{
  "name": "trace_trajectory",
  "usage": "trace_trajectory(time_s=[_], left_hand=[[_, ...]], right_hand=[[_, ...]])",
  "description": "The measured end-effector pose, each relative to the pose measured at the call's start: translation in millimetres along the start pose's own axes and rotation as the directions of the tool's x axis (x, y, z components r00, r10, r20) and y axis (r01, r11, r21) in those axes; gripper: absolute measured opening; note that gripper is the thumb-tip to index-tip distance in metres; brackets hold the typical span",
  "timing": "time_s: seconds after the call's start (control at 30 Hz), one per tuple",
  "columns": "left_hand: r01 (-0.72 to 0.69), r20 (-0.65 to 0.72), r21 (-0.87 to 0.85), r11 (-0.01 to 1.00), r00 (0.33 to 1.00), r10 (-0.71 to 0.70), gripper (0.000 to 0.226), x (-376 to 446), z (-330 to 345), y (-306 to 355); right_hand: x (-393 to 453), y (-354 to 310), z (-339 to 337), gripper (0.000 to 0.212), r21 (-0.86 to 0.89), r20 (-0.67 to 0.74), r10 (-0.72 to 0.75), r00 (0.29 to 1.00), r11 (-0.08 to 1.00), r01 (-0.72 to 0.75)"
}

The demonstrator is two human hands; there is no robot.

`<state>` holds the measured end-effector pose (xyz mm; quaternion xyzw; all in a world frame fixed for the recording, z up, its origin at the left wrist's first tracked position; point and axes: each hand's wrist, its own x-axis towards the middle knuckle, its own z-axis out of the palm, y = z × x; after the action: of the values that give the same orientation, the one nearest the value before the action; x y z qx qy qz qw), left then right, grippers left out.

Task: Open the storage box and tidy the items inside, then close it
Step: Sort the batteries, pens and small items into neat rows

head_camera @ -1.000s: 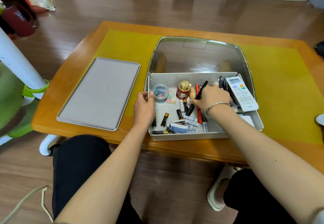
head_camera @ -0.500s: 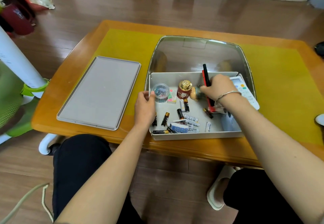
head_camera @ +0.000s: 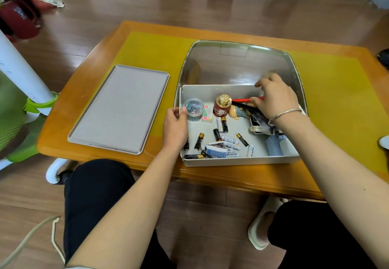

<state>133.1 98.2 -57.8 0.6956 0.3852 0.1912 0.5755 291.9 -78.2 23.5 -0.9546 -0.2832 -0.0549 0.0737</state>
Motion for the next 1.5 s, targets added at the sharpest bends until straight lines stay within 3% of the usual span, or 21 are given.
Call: trace_trajectory(time_s=[0.1,0.2,0.3,0.37,0.5,0.6,0.67,0.77,0.83,0.9,0.97,1.07,1.23,1.43,1.5], left_hand=[[-0.001,-0.006,-0.009,1.0,1.0,0.001,0.026,0.4,0.1,0.0],[0.002,-0.01,-0.015,1.0,1.0,-0.002,0.027,0.3,0.3,-0.2],[0.002,-0.011,-0.021,1.0,1.0,-0.002,0.029,0.3,0.2,-0.5],[0.004,-0.014,-0.03,1.0,1.0,-0.004,0.028,0.3,0.1,-0.3],[0.01,-0.014,-0.037,0.999,1.0,-0.01,0.024,-0.3,-0.3,0.4],[0.013,-0.011,-0.046,0.999,1.0,-0.014,0.023,-0.8,-0.1,1.2],[0.018,-0.011,-0.037,0.999,1.0,-0.019,0.023,-1.0,-0.1,1.0],[0.018,-0.007,-0.029,0.999,1.0,-0.018,0.022,-1.6,-0.6,1.2],[0.018,-0.006,-0.028,0.999,1.0,-0.018,0.022,-1.7,-0.9,1.7],[0.017,-0.005,-0.024,1.0,1.0,-0.018,0.023,-1.6,-0.8,1.7],[0.017,-0.001,-0.026,1.0,1.0,-0.017,0.023,-1.9,-0.8,2.1],[0.019,0.005,-0.032,0.999,1.0,-0.019,0.024,-2.5,-1.5,2.8],[0.024,0.013,-0.043,0.999,1.0,-0.023,0.03,-3.5,-1.3,3.6],[-0.013,0.022,-0.033,0.999,1.0,0.014,0.031,-1.3,-2.9,1.9],[-0.011,0.054,-0.017,1.0,0.998,0.012,0.032,1.2,-3.0,1.7]], right_hand=[[-7.3,-11.4,2.9,0.025,0.105,0.002,-0.114,0.994,0.988,0.113],[-18.6,-28.4,8.2,0.016,0.199,0.151,-0.257,0.954,0.954,0.225],[-33.7,-47.8,20.6,0.029,0.311,0.413,-0.42,0.808,0.899,0.309],[-39.8,-55.4,33.3,0.041,0.259,0.56,-0.431,0.707,0.902,0.345],[-42.1,-59.8,51.2,0.032,0.19,0.614,-0.429,0.663,0.895,0.403],[-42.5,-56.6,48.4,0.031,0.21,0.567,-0.421,0.708,0.905,0.37],[-41.3,-45.8,37.9,0.034,0.25,0.501,-0.364,0.785,0.929,0.272],[-35.0,-14.3,19.0,0.031,0.272,0.283,-0.159,0.946,0.959,0.08],[-27.7,7.1,9.6,0.03,0.241,0.089,0.013,0.996,0.97,-0.034],[-19.4,22.0,6.4,0.033,0.204,-0.029,0.119,0.993,0.973,-0.11],[-13.3,29.4,8.0,0.046,0.226,-0.05,0.177,0.983,0.961,-0.161],[-10.4,30.2,12.2,0.055,0.18,-0.032,0.181,0.983,0.968,-0.172],[-12.3,23.8,13.6,0.046,0.051,-0.076,0.154,0.985,0.987,-0.15],[-25.3,-3.8,7.8,0.036,0.237,-0.225,-0.009,0.974,0.969,0.064],[-28.8,-22.7,6.3,0.028,0.289,-0.176,-0.11,0.978,0.944,0.158]])
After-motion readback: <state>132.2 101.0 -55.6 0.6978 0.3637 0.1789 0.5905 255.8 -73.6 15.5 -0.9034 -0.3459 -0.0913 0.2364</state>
